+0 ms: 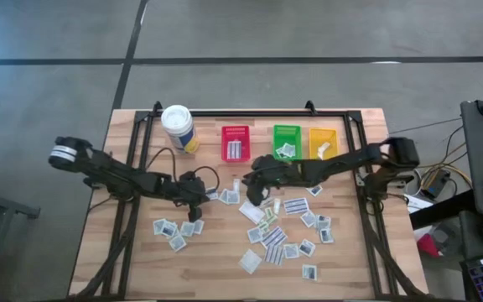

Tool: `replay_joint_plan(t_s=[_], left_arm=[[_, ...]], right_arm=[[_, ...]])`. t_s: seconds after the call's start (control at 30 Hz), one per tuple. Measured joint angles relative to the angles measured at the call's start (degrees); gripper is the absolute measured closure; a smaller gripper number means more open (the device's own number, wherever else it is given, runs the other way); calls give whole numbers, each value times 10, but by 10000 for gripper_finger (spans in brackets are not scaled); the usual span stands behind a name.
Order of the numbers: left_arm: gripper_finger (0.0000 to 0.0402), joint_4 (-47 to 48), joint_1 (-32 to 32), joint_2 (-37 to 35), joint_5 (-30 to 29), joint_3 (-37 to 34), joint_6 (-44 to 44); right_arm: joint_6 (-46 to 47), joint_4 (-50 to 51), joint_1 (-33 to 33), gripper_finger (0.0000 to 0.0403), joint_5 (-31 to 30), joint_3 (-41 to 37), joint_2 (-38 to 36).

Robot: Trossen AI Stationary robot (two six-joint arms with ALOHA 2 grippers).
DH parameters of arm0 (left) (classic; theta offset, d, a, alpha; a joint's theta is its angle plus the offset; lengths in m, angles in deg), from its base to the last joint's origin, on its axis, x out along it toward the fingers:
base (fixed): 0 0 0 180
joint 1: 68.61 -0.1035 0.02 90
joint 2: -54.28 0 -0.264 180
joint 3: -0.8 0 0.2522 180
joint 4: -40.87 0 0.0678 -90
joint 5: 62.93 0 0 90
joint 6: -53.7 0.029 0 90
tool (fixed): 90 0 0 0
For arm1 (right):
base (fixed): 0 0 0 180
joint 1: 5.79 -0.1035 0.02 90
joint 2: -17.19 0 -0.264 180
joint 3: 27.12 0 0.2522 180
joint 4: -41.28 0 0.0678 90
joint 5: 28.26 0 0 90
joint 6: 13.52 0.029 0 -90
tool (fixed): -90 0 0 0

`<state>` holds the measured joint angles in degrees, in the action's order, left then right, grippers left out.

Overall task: Pick & Place First Aid Supplies
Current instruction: Put the alcohol pad in the green bin

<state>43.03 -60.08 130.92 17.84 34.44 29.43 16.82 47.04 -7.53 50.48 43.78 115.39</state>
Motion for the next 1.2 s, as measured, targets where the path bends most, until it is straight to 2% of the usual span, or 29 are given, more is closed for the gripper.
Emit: replay_joint_plan(t_s=[0.43,0.67,1.2], left_arm=[[401,-4,21,9,-3,-4,8],[401,-6,32,18,5,-4,26],[401,-15,48,60,56,-4,109]], right_arm=[[-18,35,5,276,15,131,136],[-1,35,9,261,62,184,196],[76,29,10,250,88,196,244]])
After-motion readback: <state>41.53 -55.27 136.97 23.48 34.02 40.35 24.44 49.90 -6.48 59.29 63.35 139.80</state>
